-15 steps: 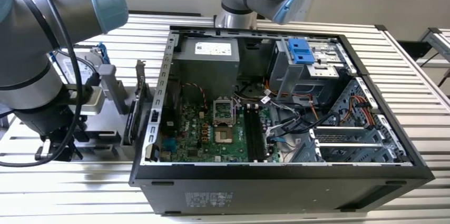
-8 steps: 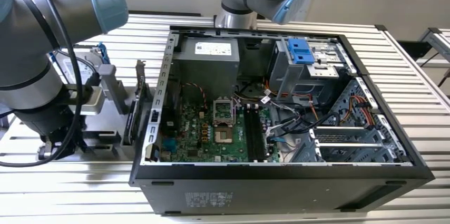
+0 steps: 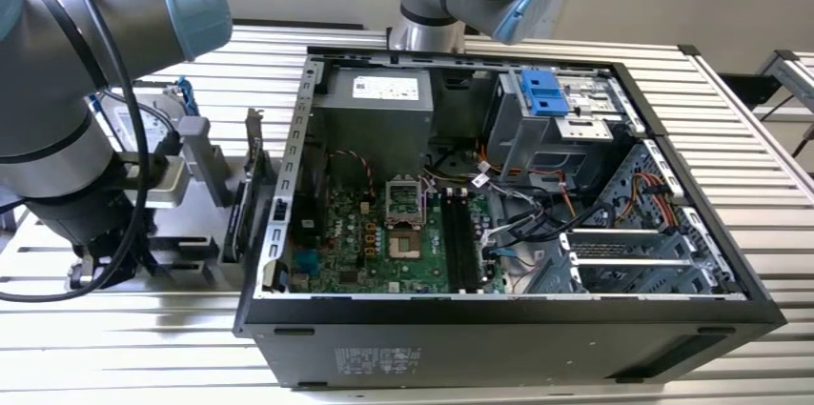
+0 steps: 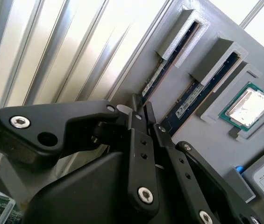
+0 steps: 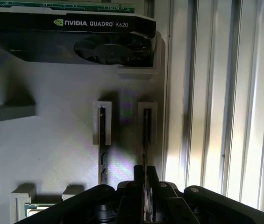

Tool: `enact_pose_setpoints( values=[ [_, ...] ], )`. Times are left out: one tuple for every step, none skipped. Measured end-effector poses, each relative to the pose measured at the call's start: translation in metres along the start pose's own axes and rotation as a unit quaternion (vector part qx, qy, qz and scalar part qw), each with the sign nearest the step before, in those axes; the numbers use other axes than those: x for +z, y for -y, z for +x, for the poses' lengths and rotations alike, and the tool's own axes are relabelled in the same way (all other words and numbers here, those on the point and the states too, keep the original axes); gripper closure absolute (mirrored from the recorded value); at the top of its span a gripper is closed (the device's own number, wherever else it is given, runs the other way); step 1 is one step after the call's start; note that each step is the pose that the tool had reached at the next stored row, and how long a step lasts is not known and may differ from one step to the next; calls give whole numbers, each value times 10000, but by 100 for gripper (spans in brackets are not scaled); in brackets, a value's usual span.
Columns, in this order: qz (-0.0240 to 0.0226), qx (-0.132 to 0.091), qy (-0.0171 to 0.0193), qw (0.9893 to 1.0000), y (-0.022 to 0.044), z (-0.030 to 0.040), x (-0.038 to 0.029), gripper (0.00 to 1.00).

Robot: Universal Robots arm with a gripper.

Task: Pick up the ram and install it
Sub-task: 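Pick up the ram and move it above insertion slot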

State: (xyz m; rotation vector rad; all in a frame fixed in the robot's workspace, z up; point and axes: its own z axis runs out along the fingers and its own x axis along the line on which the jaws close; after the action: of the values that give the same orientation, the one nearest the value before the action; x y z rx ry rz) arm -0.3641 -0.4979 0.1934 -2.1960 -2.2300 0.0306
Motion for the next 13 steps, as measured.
enact_pose_setpoints(
  values=[
    [0,0,-2,10000,0,0,0,100],
    [0,0,-2,10000,0,0,0,100],
    [0,0,-2,10000,0,0,0,100],
    [0,0,-2,10000,0,0,0,100],
    [0,0,-2,10000,0,0,0,100],
    [0,0,-3,10000,0,0,0,100],
    [0,0,-3,10000,0,0,0,100],
    [0,0,-3,10000,0,0,0,100],
    [0,0,-4,10000,0,0,0,100],
    [0,0,-4,10000,0,0,0,100],
    [0,0,-4,10000,0,0,0,100],
    [0,0,-4,10000,0,0,0,100],
    [0,0,-4,10000,0,0,0,100]
  ],
)
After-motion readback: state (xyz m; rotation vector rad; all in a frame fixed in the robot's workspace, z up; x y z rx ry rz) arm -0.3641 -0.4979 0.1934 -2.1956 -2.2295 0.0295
